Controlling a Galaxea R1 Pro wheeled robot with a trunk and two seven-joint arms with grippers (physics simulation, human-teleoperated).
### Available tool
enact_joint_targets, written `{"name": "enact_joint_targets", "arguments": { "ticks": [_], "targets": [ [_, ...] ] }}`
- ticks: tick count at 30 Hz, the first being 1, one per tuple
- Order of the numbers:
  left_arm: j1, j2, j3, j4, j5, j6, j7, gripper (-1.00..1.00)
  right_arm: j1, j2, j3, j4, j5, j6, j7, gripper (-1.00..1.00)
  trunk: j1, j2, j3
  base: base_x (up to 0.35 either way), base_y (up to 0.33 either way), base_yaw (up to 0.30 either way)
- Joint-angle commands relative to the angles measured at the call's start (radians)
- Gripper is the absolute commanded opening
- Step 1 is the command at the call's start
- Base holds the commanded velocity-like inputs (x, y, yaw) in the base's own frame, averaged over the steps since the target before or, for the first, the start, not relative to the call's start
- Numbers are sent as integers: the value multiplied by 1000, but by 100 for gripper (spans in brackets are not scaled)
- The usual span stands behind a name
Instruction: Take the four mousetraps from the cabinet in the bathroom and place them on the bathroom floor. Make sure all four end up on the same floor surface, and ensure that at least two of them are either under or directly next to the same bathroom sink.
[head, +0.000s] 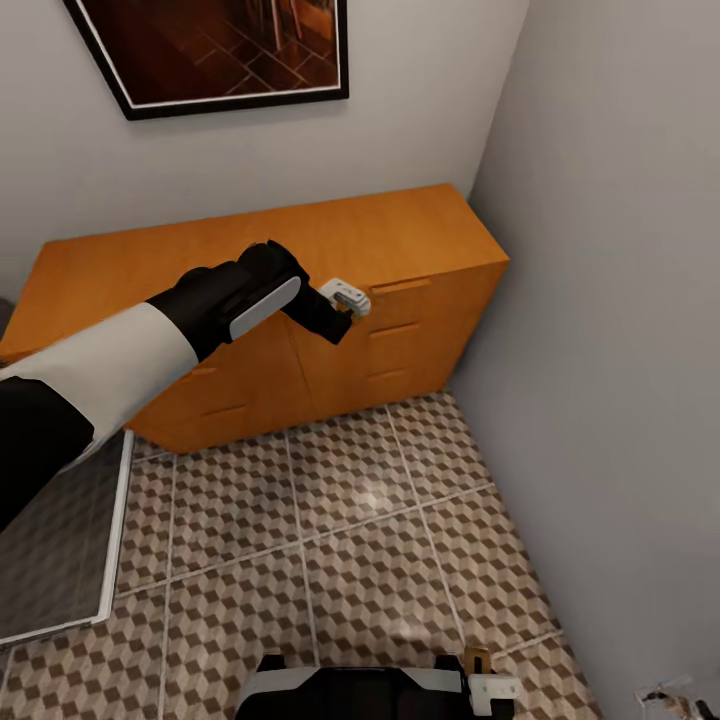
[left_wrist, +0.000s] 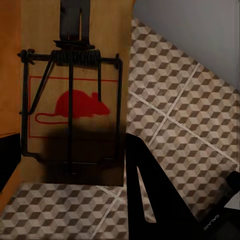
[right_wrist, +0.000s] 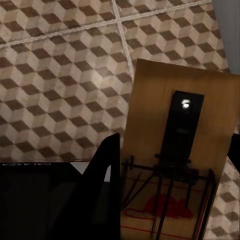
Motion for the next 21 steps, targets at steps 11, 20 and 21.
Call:
{"name": "enact_joint_targets", "arguments": {
  "ticks": [11, 20, 21],
  "targets": [
    [-1, -1, -8, -1, -11, -2, -9, -100, -1, 0, 9, 1, -6, -2, -4, -100, 0, -2, -1, -177, 0, 0],
    [106, -4, -35, 5, -10, -14, -11, -100, -1, 0, 9, 1, -6, -3, -4, -100, 0, -2, -1, -4, 0, 0],
    [129, -5, -42, 5, -10, -20, -11, -100, -1, 0, 9, 1, -6, -3, -4, -100, 0, -2, -1, 0, 0, 0]
  ]
}}
